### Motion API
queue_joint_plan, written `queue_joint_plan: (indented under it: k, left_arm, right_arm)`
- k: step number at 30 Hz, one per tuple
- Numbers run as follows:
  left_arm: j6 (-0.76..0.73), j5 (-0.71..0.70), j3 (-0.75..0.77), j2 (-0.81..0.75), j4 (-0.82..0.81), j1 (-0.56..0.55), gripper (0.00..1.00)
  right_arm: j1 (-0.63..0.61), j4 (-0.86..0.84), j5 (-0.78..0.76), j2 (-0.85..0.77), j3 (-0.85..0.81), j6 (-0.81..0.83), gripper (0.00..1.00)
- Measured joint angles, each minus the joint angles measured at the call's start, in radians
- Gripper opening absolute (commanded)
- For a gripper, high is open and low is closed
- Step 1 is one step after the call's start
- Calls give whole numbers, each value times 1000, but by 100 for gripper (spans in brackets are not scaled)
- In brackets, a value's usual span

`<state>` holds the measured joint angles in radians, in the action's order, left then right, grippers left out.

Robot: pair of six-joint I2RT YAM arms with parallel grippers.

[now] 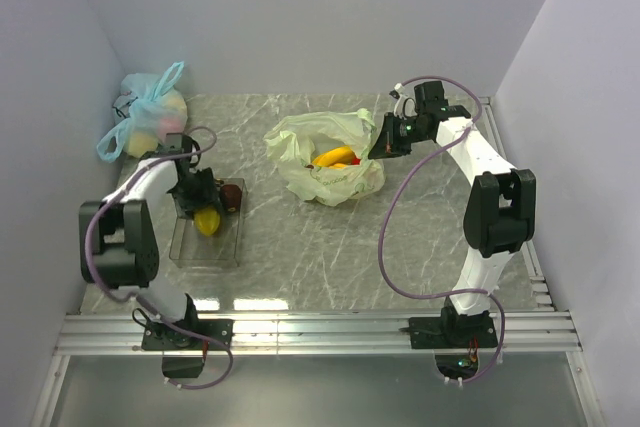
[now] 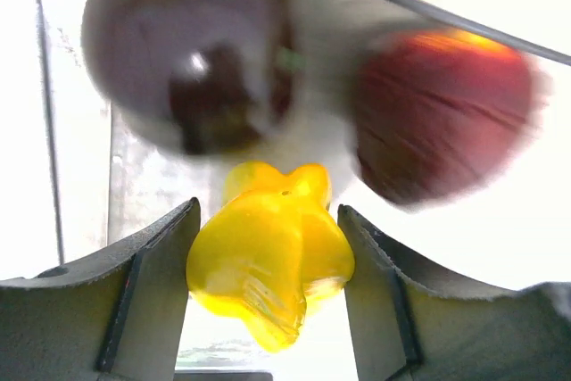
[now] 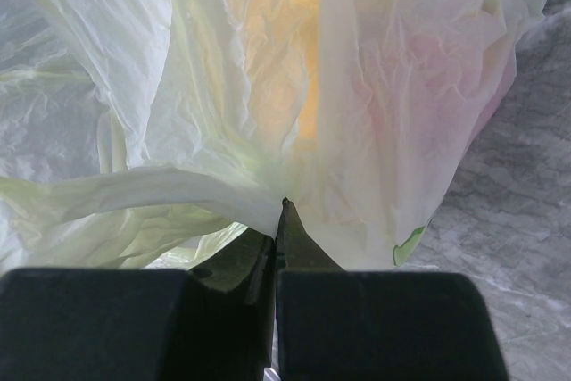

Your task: Place the fake fruits into the plastic bag and tie a complex knot

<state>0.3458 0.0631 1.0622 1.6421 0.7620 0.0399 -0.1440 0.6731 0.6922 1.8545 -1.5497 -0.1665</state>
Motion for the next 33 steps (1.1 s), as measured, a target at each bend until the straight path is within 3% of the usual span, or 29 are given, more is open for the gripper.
queue_joint_plan:
  k: [4,8,11,16,21,24,27,28,30,31,33]
  left_arm:
    - [-37,60,39,-156,6,0,27]
    - [-53,186,193,-281,-67,-4,0]
    - [-77,259,341,-284,-145,-54,0]
    - [-167,280,707,-65,-168,-259,0]
    - [-235,276,851,137,-181,-414,8]
    - [-284,274,875,220,-162,-486,15]
    - [-336,262,875,264,-134,-550,29]
    - [-354,253,873,272,-129,-571,44]
    - [-375,244,870,281,-121,-607,55]
    - [-382,240,870,282,-121,-617,74]
    - [-389,230,871,283,-121,-628,99]
  right_arm:
    - [1,0,-1,-1,0,1,0]
    - [0,1,-26,-10,0,1,0]
    - [0,1,-55,-24,0,2,0]
    - [-2,2,-64,-34,0,8,0]
    - [-2,7,-73,-35,0,20,0]
    - [-2,10,-83,-40,0,28,0]
    - [-2,10,-86,-44,0,27,0]
    - [-2,10,-88,-46,0,27,0]
    - [-2,10,-88,-49,0,28,0]
    - [-2,10,-88,-50,0,28,0]
    - [-2,10,-87,-54,0,31,0]
